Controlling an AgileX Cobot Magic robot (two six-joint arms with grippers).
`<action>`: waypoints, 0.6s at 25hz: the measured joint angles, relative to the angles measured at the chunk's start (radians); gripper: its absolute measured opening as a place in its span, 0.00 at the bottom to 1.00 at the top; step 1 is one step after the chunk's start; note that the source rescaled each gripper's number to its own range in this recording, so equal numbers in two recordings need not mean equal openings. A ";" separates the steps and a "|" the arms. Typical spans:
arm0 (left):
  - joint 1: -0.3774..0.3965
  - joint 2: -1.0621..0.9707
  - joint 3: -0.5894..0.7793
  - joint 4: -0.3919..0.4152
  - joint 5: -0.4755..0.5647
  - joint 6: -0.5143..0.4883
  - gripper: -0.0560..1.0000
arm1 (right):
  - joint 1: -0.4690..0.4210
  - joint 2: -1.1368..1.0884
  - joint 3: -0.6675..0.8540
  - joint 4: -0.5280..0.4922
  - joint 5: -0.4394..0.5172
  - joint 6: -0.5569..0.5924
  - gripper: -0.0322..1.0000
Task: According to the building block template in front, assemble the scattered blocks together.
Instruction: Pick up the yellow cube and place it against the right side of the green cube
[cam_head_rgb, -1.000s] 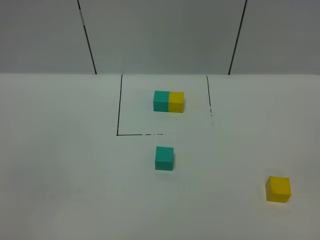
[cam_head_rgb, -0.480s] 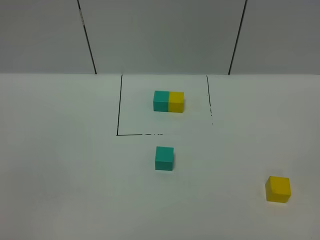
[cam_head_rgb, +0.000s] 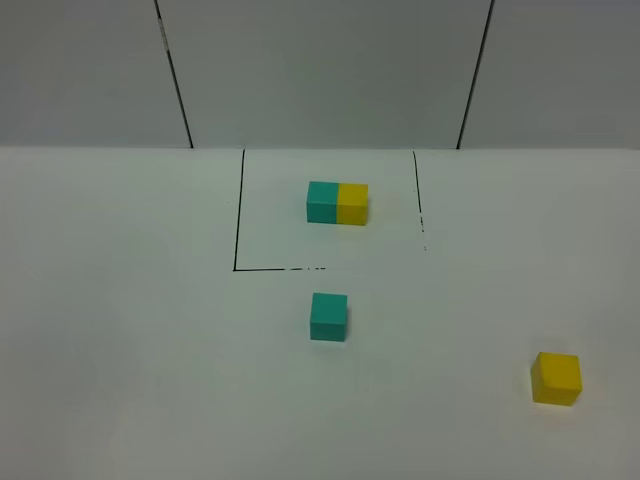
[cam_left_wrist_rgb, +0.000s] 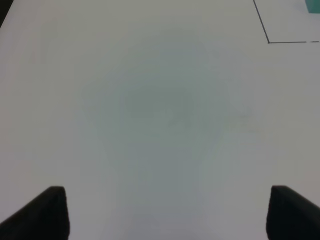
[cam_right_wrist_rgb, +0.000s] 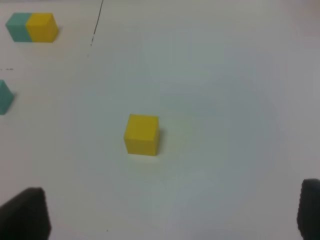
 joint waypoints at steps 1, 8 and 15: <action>0.000 0.000 0.000 0.000 0.000 0.000 0.73 | 0.000 0.000 0.000 0.000 0.000 0.000 1.00; 0.000 0.000 0.000 0.000 0.000 0.000 0.73 | 0.000 0.000 0.000 0.000 0.000 0.000 1.00; 0.000 0.000 0.000 0.000 0.000 0.000 0.73 | 0.000 0.000 0.000 0.000 0.000 0.000 1.00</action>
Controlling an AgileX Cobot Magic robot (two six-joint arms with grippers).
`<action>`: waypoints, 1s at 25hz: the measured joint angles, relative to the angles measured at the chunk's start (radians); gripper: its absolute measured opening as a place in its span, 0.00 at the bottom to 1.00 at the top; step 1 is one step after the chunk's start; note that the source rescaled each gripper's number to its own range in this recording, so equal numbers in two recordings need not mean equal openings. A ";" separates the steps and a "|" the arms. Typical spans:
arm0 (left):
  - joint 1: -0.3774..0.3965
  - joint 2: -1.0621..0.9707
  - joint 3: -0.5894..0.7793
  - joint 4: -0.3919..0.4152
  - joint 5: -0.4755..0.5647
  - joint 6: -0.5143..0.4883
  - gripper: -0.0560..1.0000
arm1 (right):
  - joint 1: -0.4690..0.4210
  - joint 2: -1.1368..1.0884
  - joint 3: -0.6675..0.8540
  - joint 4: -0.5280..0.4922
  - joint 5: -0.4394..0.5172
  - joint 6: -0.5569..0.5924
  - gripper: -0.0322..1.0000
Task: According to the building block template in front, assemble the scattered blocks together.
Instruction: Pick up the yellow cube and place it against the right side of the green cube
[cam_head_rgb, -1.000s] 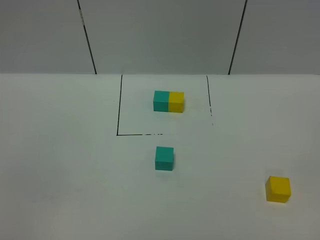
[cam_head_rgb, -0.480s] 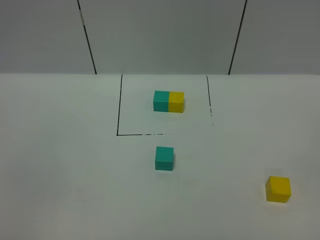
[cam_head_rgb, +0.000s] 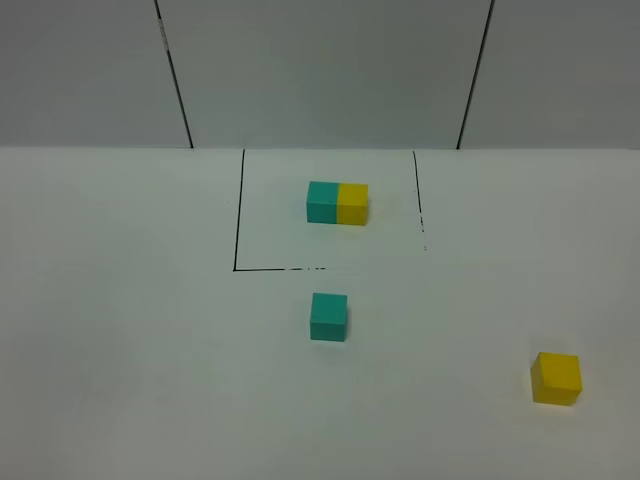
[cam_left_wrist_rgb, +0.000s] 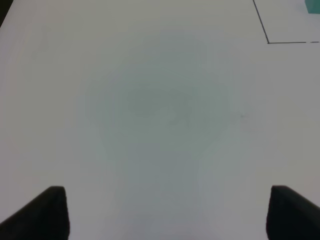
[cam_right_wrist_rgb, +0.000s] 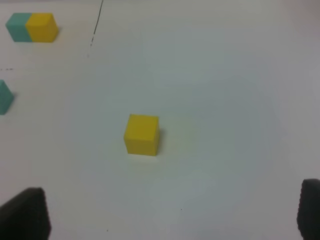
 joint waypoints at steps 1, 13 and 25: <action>0.000 0.000 0.000 0.000 0.000 0.000 0.73 | 0.000 0.000 0.000 0.000 0.000 0.000 1.00; 0.000 0.000 0.000 0.000 0.000 0.000 0.73 | 0.000 0.000 0.000 0.000 0.000 0.000 1.00; 0.000 0.000 0.000 0.000 0.000 -0.001 0.73 | 0.000 0.000 0.000 0.002 0.000 0.000 1.00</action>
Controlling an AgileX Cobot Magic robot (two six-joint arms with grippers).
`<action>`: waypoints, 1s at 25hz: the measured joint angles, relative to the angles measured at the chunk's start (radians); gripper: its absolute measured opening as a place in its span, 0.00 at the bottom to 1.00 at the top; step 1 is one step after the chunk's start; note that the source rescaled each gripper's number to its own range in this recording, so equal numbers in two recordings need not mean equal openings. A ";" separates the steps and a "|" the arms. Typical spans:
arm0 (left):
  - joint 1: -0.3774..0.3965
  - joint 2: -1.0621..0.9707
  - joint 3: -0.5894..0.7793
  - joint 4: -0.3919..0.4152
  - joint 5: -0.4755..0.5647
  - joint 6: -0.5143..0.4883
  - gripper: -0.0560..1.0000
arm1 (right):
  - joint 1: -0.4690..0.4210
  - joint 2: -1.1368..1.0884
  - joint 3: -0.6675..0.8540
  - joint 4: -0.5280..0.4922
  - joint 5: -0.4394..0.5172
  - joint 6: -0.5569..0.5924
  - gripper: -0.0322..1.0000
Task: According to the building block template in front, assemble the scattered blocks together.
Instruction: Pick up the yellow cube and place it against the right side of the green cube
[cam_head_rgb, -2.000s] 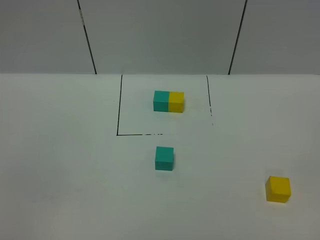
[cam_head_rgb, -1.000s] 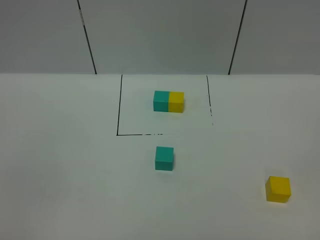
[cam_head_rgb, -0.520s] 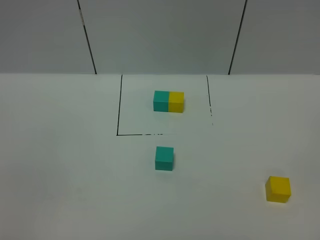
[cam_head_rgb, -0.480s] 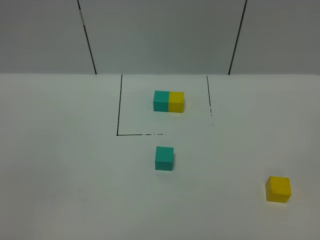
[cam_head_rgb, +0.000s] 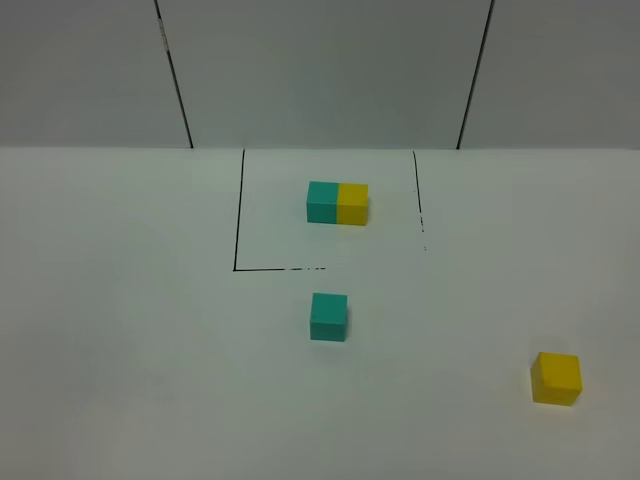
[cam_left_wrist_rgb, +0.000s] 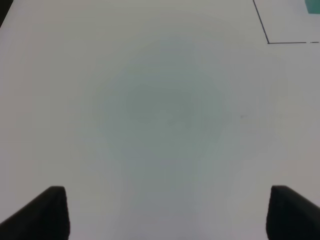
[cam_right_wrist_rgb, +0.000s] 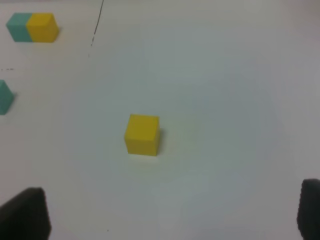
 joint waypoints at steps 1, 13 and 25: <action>0.000 0.000 0.000 0.000 0.000 0.000 0.73 | 0.000 0.000 0.000 -0.001 0.000 0.000 1.00; 0.000 0.000 0.000 0.000 -0.001 0.001 0.72 | 0.000 0.397 -0.069 0.172 -0.023 0.000 1.00; 0.000 0.000 0.000 -0.001 -0.001 0.001 0.72 | 0.137 1.389 -0.339 0.110 -0.197 -0.058 1.00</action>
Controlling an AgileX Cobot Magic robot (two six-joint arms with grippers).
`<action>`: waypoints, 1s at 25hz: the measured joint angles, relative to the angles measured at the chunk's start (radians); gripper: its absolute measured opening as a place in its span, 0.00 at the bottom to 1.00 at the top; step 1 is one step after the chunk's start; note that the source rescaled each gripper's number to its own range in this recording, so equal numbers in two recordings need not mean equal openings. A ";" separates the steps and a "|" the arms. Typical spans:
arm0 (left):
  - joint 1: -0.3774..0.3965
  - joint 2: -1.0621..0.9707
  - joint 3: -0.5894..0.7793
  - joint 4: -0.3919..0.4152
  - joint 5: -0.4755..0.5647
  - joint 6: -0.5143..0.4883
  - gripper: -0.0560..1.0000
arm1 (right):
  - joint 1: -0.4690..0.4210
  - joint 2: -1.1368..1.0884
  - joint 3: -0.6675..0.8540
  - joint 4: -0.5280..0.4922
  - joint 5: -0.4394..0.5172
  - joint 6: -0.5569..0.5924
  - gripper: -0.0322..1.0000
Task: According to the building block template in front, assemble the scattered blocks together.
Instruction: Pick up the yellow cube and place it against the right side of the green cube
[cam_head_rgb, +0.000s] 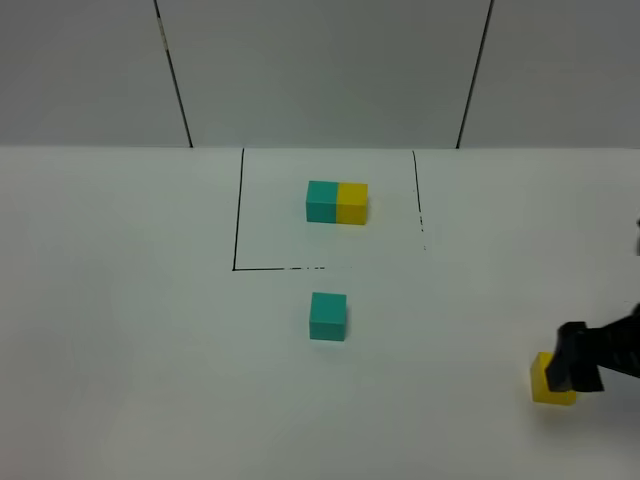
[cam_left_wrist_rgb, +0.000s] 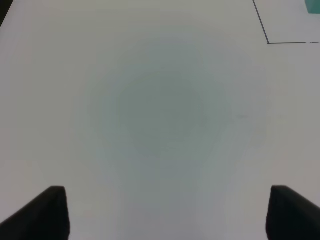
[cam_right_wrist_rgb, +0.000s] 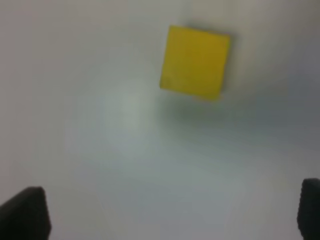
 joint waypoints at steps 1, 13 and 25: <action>0.000 0.000 0.000 0.000 0.000 0.000 0.72 | 0.021 0.041 -0.019 -0.019 -0.017 0.009 1.00; 0.000 0.000 0.000 0.000 0.000 0.000 0.72 | 0.074 0.335 -0.117 -0.123 -0.131 0.075 1.00; 0.000 0.000 0.000 0.000 0.000 -0.002 0.72 | 0.074 0.436 -0.117 -0.124 -0.196 0.177 1.00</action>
